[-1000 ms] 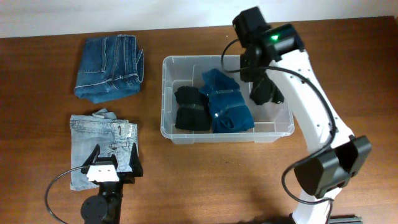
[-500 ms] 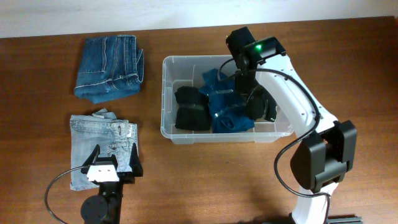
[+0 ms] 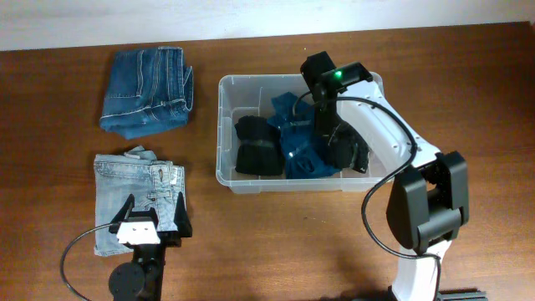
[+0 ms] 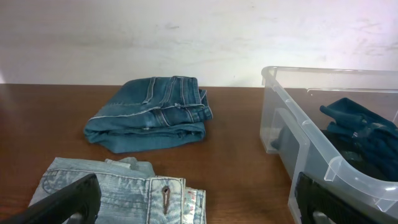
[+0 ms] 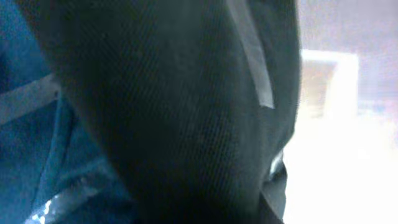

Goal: Pack container
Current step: 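Press the black bundle down in the bin and open the right gripper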

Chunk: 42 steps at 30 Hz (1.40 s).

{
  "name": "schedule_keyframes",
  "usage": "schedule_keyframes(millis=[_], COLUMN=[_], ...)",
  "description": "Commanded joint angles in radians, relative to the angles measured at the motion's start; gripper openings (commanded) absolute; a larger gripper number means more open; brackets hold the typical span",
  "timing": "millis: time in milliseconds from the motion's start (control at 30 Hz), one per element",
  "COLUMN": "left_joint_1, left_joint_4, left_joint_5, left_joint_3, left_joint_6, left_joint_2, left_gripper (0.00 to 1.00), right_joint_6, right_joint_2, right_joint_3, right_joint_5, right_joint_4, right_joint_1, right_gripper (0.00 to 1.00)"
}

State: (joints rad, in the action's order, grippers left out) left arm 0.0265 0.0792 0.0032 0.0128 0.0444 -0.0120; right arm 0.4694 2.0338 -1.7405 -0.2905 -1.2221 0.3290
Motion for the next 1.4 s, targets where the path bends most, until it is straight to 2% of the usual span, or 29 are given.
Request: schedule_keyframes(millis=[0, 200, 267, 333, 400, 500, 567, 700, 800, 1100, 1367], left_joint_1=[0.003, 0.003, 0.003, 0.003, 0.003, 0.003, 0.003, 0.003, 0.003, 0.003, 0.003], left_joint_4=[0.004, 0.004, 0.004, 0.004, 0.004, 0.004, 0.004, 0.004, 0.004, 0.004, 0.004], left_joint_5=[0.000, 0.000, 0.000, 0.000, 0.000, 0.000, 0.000, 0.000, 0.000, 0.000, 0.000], left_joint_3=[-0.004, -0.004, -0.004, -0.004, -0.004, -0.004, -0.004, -0.004, -0.004, -0.004, -0.004], left_joint_6=[-0.019, -0.019, -0.019, -0.019, -0.019, -0.019, -0.019, -0.019, -0.019, -0.019, -0.019], left_joint_2=[0.006, 0.006, 0.006, 0.006, 0.006, 0.006, 0.006, 0.006, 0.006, 0.006, 0.006], left_gripper=[0.99, 0.99, 0.99, 0.99, 0.99, 0.99, 0.99, 0.99, 0.99, 0.99, 0.99], right_joint_6=[0.011, 0.011, 0.011, 0.010, 0.007, 0.007, 0.007, 0.007, 0.007, 0.008, 0.011], right_joint_2=[0.006, 0.006, 0.005, 0.005, 0.005, 0.005, 0.005, 0.005, 0.006, 0.019, 0.045], right_joint_3=[0.003, -0.017, -0.041, -0.077, -0.106, -0.142, -0.158, -0.171, -0.168, -0.081, 0.082], right_joint_5=[-0.035, -0.046, -0.066, -0.069, -0.072, -0.073, -0.060, 0.006, 0.006, 0.037, 0.152], right_joint_4=[0.005, 0.030, 0.026, 0.011, -0.005, -0.034, -0.053, -0.064, -0.070, -0.068, 0.060], right_joint_1=[0.005, 0.005, 0.005, 0.005, 0.005, 0.005, 0.005, 0.006, 0.005, 0.005, 0.005], right_gripper=[0.23, 0.30, 0.39, 0.42, 0.49, 0.49, 0.45, 0.17, 0.04, 0.04, 0.04])
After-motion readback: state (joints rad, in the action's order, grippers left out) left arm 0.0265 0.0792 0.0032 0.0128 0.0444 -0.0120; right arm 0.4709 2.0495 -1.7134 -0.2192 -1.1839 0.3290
